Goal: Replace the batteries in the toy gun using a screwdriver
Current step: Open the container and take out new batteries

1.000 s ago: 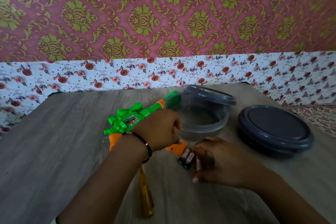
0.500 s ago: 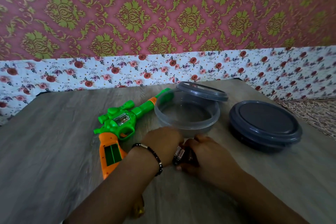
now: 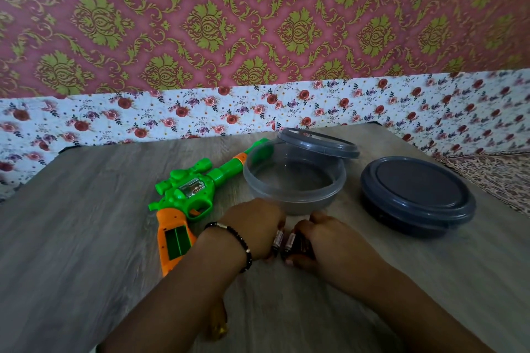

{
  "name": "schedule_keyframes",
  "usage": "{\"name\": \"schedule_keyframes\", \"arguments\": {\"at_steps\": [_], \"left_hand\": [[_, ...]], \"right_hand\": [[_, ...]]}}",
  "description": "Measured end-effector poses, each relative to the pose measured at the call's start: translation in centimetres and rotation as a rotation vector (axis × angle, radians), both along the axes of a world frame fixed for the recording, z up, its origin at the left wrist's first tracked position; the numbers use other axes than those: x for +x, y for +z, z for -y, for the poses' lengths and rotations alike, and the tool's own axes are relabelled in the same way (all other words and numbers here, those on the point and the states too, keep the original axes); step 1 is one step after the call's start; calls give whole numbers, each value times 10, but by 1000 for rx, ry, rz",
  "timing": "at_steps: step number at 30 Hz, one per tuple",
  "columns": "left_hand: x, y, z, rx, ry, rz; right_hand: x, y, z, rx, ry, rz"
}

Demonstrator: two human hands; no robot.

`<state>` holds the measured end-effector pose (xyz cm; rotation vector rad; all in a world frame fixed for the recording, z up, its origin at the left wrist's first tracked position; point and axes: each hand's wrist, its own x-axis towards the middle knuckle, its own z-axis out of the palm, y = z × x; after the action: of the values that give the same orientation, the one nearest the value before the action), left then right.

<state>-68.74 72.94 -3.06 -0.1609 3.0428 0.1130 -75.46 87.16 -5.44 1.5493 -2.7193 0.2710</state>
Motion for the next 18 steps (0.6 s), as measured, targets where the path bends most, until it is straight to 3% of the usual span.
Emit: {"name": "schedule_keyframes", "arguments": {"at_steps": [13,18], "left_hand": [[7,17,7,57,38,-62],[7,20,6,67,38,-85]], "right_hand": [[-2,10,-3,-133,106,99],[-13,7,-10,-216,29,322]]}}
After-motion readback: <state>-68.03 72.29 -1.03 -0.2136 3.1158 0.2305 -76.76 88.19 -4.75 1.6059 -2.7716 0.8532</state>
